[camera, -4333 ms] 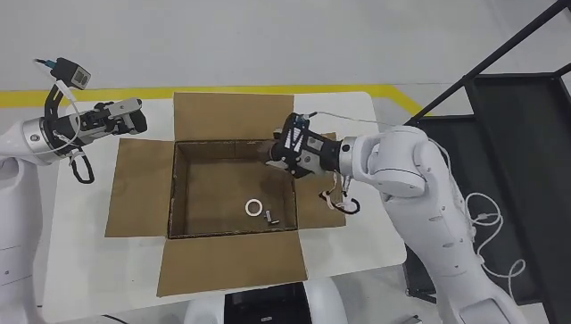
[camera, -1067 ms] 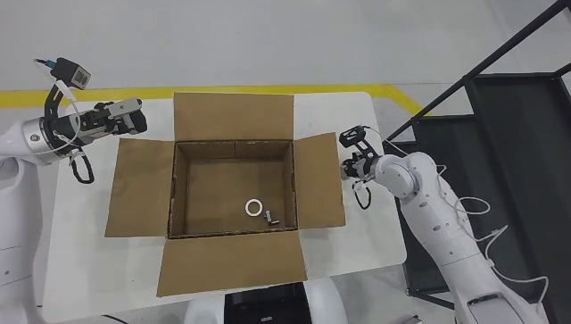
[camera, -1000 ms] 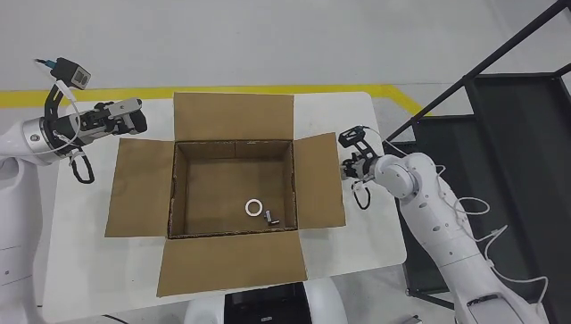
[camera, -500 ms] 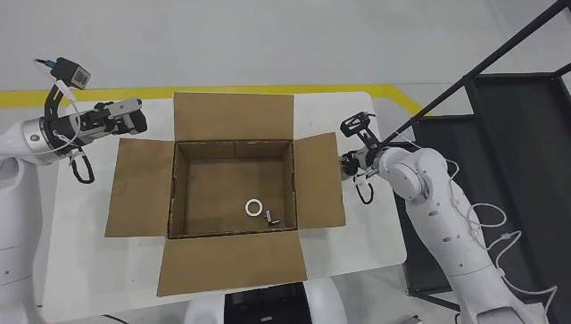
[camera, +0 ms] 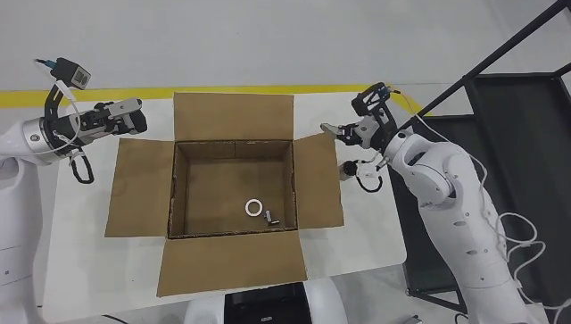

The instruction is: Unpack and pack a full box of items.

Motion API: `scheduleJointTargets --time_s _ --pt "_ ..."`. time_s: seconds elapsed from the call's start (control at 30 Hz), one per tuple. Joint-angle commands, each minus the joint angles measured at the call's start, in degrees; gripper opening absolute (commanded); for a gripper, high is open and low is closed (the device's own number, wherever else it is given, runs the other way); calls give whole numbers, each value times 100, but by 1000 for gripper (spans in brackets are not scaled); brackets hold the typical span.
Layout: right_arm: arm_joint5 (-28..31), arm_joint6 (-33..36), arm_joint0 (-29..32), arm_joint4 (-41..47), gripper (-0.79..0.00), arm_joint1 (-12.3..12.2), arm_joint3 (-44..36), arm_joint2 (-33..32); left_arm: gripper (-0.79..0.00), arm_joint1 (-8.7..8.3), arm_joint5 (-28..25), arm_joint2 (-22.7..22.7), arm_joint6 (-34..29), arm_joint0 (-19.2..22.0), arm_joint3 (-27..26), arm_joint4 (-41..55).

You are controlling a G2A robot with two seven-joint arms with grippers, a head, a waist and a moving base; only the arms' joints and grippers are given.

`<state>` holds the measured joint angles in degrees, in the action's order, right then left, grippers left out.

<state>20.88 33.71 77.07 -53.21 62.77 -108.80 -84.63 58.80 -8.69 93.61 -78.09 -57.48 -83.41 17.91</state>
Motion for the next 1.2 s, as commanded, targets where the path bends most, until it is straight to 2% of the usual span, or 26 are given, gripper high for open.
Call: scheduleJointTargets --time_s 0.0,0.17,1.17 --pt "245 -166 -50 232 0 2 56 27 0 0 0 0 0 0 0 0" --pt "992 -275 -214 979 0 13 335 297 0 0 0 0 0 0 0 0" --pt "992 -275 -214 979 0 13 335 297 0 0 0 0 0 0 0 0"
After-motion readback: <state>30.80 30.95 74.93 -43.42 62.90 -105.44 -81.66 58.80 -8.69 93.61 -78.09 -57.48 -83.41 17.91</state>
